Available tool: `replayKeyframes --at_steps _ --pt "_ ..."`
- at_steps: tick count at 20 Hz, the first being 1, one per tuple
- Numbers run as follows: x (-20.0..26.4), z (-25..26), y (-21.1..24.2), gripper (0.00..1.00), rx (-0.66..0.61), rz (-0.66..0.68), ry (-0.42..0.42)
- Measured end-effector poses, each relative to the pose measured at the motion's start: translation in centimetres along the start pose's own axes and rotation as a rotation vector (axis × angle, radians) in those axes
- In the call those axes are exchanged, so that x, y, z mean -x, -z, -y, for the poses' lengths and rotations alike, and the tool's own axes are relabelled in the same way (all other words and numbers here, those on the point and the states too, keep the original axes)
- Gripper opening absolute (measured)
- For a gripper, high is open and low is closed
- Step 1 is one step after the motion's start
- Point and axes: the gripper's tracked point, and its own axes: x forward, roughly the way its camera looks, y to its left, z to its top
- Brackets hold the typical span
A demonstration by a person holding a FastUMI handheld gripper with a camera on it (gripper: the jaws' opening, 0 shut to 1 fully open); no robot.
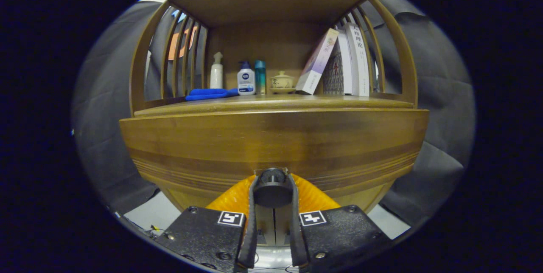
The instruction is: Pull open the drawer, take out the items inside it, and place them on the countertop above the cabinet.
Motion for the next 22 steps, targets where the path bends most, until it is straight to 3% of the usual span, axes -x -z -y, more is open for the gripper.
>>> replayKeyframes --at_steps 22 --pt "12.4 0.5 4.9 0.34 0.020 -0.015 -0.028"
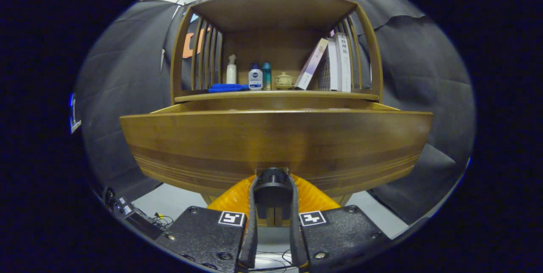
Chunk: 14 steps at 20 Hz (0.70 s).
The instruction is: Pull open the drawer, take out the items inside it, and place them on the countertop above the cabinet.
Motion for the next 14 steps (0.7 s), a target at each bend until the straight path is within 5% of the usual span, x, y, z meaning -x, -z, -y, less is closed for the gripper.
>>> replayKeyframes --at_steps 12,14 --pt "3.2 -0.6 1.5 0.34 -0.001 -0.027 -0.002" --pt "3.6 -0.5 1.6 0.41 0.003 -0.041 -0.005"
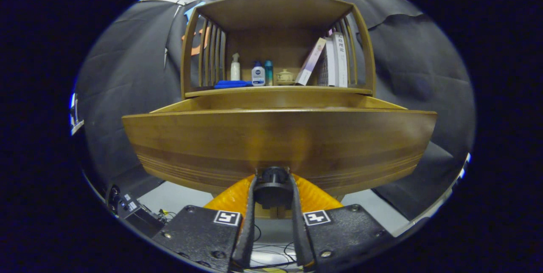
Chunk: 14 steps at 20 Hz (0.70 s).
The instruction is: Pull open the drawer, take out the items inside it, and place them on the countertop above the cabinet.
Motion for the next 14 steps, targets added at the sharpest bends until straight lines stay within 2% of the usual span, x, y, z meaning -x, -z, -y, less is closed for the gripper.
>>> replayKeyframes --at_steps 5,9,14 --pt "4.3 2.1 -1.0 1.00 -0.048 -0.031 -0.033" --pt "7.4 4.0 -7.4 1.00 -0.058 0.032 -0.042" --pt "7.1 3.7 -16.9 0.99 -0.093 0.071 -0.067"
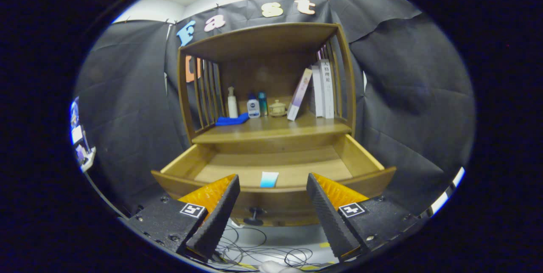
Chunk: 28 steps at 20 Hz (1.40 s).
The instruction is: Pull open the drawer, take out the items inside it, and place them on the countertop above the cabinet.
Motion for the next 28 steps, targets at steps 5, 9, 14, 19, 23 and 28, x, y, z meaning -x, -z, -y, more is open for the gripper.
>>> replayKeyframes --at_steps 5,9,14,19,23,28 --pt "-5.5 -0.9 -5.2 1.00 -0.013 -0.104 0.014" --pt "-10.7 -1.4 -5.4 1.00 -0.038 -0.250 0.039" --pt "-16.5 -1.8 -0.3 1.00 0.005 -0.511 0.050" --pt "-18.5 -1.0 5.6 0.99 0.015 -0.726 0.097" --pt "-18.4 -0.9 9.8 0.99 0.002 -0.900 0.109" --pt "-17.9 -0.3 12.7 0.95 -0.019 -1.043 0.146"
